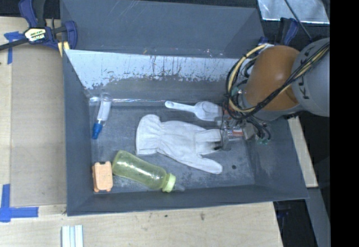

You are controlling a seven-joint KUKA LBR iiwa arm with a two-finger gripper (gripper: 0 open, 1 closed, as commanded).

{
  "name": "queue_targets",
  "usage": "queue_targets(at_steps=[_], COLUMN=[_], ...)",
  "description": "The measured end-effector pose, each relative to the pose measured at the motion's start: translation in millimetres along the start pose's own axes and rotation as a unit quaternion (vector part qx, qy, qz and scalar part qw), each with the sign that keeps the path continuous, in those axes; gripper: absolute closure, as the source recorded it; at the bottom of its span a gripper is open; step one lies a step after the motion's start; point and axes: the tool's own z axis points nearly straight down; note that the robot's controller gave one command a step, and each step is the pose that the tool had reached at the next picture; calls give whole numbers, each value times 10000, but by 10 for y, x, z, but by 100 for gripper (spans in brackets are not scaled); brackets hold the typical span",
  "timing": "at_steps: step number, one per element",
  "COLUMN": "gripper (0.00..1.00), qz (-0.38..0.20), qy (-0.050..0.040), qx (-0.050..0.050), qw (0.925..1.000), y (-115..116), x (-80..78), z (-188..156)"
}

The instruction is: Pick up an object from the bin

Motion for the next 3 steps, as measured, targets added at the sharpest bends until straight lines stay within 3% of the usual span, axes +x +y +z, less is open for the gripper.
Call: queue_targets(at_steps=[1, 2, 3], gripper=[100, 100, 0], qz=[-3, -151, -158], qy=[0, -6, 8], qx=[1, 1, -2], qw=[10000, 9999, 9999], y=[0, -19, -16], x=[0, 119, 126], z=[0, -1560, -1548])
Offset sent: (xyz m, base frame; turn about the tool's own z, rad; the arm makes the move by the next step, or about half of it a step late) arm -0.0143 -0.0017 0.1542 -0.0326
